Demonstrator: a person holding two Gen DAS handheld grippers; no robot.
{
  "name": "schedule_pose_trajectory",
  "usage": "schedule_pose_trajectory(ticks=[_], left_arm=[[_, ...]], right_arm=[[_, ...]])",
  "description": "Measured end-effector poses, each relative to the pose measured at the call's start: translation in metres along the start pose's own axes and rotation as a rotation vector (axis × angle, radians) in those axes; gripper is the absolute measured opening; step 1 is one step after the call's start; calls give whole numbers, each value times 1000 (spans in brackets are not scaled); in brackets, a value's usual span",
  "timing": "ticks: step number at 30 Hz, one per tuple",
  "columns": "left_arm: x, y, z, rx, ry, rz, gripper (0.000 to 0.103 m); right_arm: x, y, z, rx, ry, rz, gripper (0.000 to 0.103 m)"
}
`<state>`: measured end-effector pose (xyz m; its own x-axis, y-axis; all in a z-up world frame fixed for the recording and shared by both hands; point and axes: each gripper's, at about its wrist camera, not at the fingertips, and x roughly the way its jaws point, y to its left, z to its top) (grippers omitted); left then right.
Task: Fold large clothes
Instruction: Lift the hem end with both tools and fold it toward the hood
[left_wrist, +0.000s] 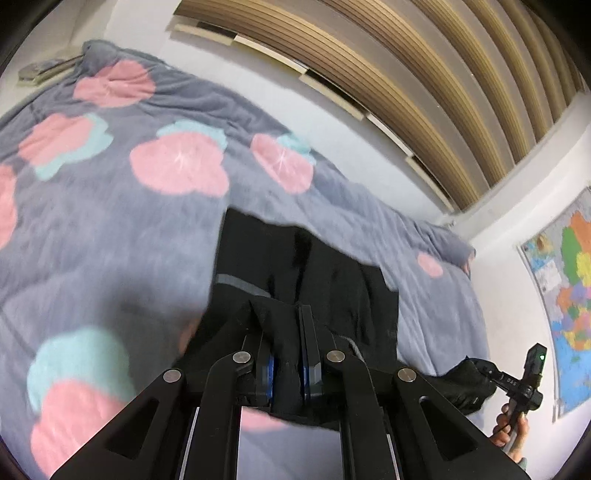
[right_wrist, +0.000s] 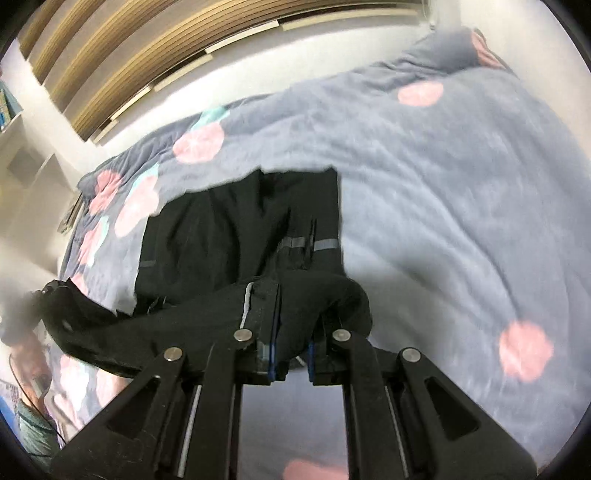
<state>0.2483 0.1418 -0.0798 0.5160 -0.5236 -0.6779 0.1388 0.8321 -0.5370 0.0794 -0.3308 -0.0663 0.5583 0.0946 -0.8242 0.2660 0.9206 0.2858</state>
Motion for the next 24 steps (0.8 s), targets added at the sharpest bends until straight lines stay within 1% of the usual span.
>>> schedule_pose_trajectory(ticks=[4, 7, 8, 10, 12, 14, 16, 17, 20, 23, 24], left_arm=[[54, 6, 45, -23, 4, 34, 10], [108, 18, 64, -43, 24, 107, 11], [129, 25, 69, -65, 36, 125, 12], [167, 38, 76, -94, 65, 158, 15], [205, 51, 79, -107, 111, 197, 15], [246, 64, 74, -107, 169, 234, 15], [270, 71, 68, -88, 199, 246, 16], [276, 71, 65, -76, 202, 251, 16], [282, 72, 65, -50, 209, 247, 16], [275, 74, 69, -43, 228, 220, 16], [270, 73, 71, -31, 219, 215, 17]], right_arm=[[45, -12, 52, 14, 20, -5, 9], [96, -21, 86, 37, 50, -14, 10], [120, -23, 97, 45, 70, -23, 10], [154, -27, 109, 52, 108, -48, 10], [197, -31, 117, 62, 155, -84, 10], [238, -38, 118, 76, 208, -108, 11], [264, -42, 118, 97, 252, -109, 11], [276, -44, 115, 109, 273, -106, 12], [288, -43, 113, 89, 283, -118, 13], [283, -43, 113, 73, 287, -111, 14], [279, -44, 113, 70, 286, -103, 15]])
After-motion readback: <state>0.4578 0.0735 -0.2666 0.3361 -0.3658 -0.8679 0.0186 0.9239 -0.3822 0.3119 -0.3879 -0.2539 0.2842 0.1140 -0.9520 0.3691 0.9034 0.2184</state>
